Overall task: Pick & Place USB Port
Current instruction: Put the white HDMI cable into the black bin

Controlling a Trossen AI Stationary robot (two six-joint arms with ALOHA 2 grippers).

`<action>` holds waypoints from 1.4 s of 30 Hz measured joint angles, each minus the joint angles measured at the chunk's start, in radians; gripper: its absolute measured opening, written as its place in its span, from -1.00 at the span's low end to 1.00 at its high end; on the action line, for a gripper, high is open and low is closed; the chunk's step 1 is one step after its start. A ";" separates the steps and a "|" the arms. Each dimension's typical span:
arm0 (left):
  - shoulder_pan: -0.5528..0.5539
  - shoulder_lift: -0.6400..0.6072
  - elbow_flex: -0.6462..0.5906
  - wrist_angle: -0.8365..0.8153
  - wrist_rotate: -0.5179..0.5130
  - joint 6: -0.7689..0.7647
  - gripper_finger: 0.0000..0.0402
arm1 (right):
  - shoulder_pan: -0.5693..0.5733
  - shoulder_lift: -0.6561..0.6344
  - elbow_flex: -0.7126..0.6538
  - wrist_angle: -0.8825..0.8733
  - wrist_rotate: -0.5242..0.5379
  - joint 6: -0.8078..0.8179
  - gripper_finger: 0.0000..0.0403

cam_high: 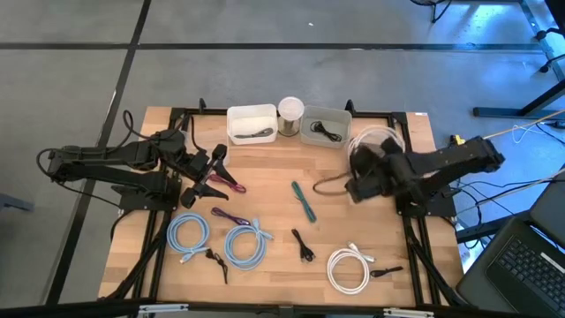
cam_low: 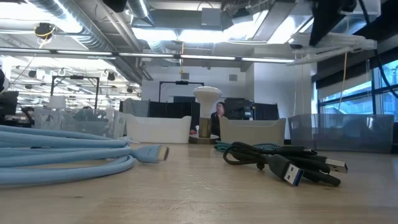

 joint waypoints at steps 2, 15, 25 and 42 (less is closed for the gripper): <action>0.000 0.000 0.000 0.000 0.000 0.000 -0.01 | -0.071 0.000 -0.027 0.001 0.000 -0.034 -0.93; 0.000 0.000 0.000 0.000 0.000 0.000 -0.01 | -0.516 -0.103 -0.377 0.393 -0.207 -0.486 -0.93; 0.000 0.000 0.000 0.001 0.000 0.000 -0.01 | -0.692 -0.194 -0.607 0.667 -0.343 -0.637 -0.93; 0.000 0.000 0.000 0.000 0.000 0.000 -0.01 | -0.746 -0.186 -0.712 0.778 -0.534 -0.583 -0.92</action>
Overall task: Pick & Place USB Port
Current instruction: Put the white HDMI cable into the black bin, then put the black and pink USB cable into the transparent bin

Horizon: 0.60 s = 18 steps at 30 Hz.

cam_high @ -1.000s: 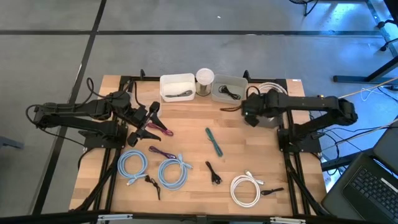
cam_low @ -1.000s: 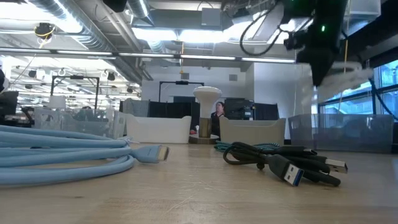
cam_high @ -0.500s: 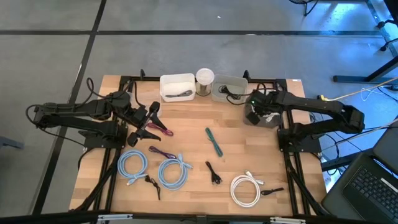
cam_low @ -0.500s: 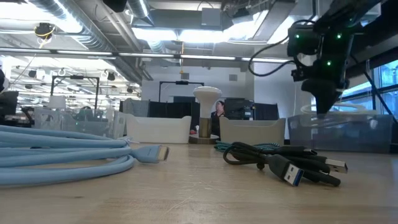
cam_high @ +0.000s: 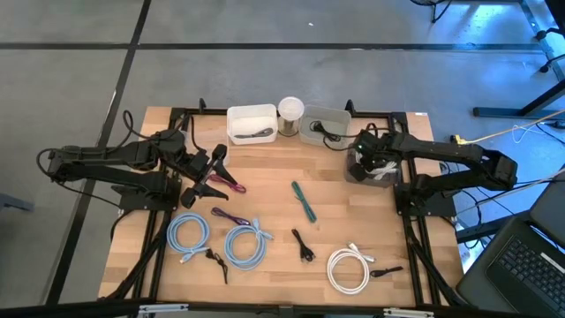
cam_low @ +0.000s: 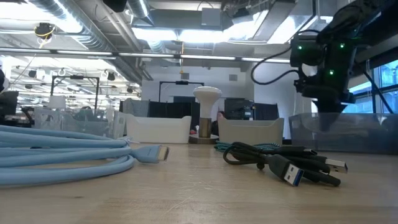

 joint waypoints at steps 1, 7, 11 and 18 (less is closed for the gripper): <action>0.000 0.000 0.000 0.000 0.000 0.000 -0.01 | 0.000 0.000 -0.006 -0.001 0.003 0.000 -0.89; 0.000 0.000 0.000 0.000 0.000 0.000 -0.01 | 0.000 0.000 0.022 0.004 0.003 0.002 -0.46; 0.000 0.000 0.000 0.000 0.000 0.000 -0.01 | 0.000 -0.003 0.051 -0.003 0.003 0.003 -0.27; 0.000 0.000 0.000 0.000 0.000 0.000 -0.01 | 0.039 -0.059 0.131 -0.016 0.002 -0.004 -0.19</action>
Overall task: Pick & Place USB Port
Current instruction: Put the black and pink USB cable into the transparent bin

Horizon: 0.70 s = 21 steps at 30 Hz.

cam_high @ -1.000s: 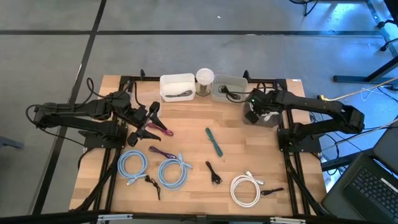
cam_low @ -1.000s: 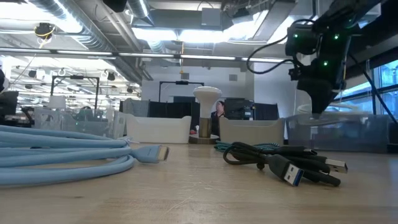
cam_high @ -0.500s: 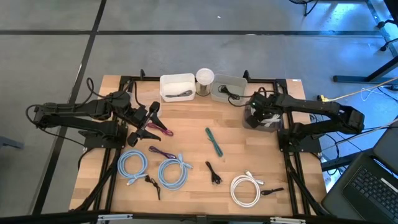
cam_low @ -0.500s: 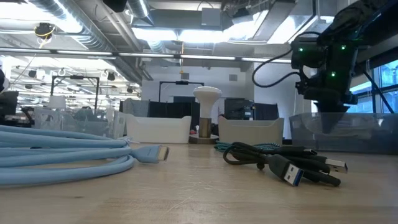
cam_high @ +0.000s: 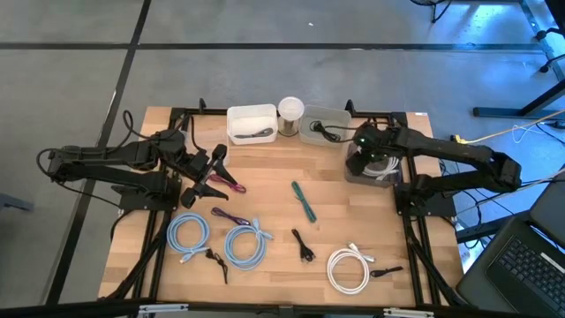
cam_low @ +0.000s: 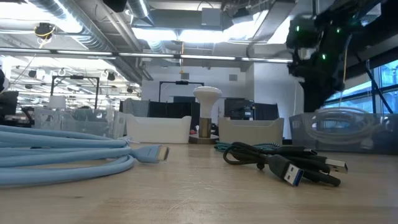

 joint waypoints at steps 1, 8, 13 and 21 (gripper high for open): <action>0.000 0.000 0.000 0.000 0.000 0.000 -0.01 | 0.012 -0.015 0.014 0.000 -0.014 0.002 -0.19; 0.000 0.000 0.000 0.000 0.000 0.000 -0.01 | 0.141 -0.119 0.115 0.006 -0.194 0.081 -0.21; 0.000 0.000 0.000 0.000 0.000 0.000 -0.01 | 0.272 -0.167 0.132 0.083 -0.292 0.157 -0.21; 0.000 0.000 0.000 0.000 0.000 0.000 -0.01 | 0.501 -0.160 0.126 0.219 -0.246 0.246 -0.21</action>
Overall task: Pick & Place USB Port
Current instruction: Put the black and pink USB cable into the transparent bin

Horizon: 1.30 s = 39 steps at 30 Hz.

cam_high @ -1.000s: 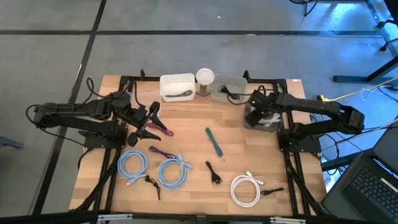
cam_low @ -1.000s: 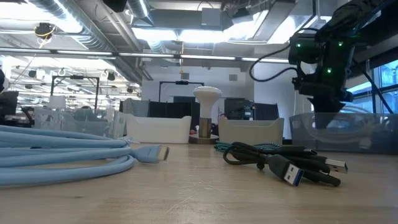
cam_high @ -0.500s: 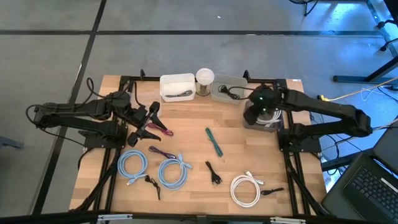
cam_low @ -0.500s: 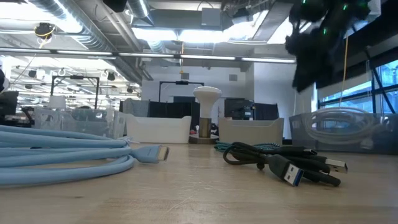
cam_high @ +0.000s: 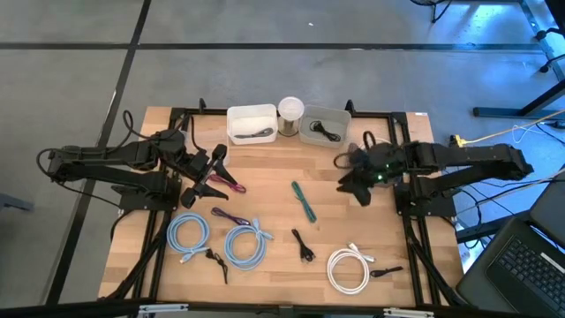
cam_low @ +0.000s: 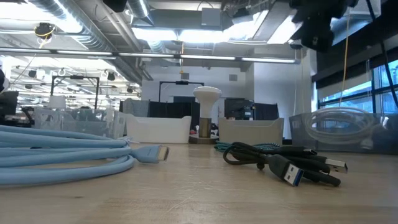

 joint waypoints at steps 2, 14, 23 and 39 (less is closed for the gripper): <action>0.000 0.000 0.000 0.000 0.000 0.000 -0.01 | 0.053 0.013 0.000 0.045 0.025 0.005 -0.21; 0.000 0.000 0.000 0.000 0.000 0.000 -0.01 | 0.274 0.166 -0.001 0.304 0.101 -0.006 -0.21; 0.000 0.000 0.000 0.050 0.000 -0.009 -0.01 | 0.336 0.307 -0.001 0.443 0.102 -0.060 -0.21; 0.000 -0.001 0.000 0.231 0.000 -0.120 -0.01 | 0.297 0.376 -0.002 0.481 0.216 -0.229 -0.21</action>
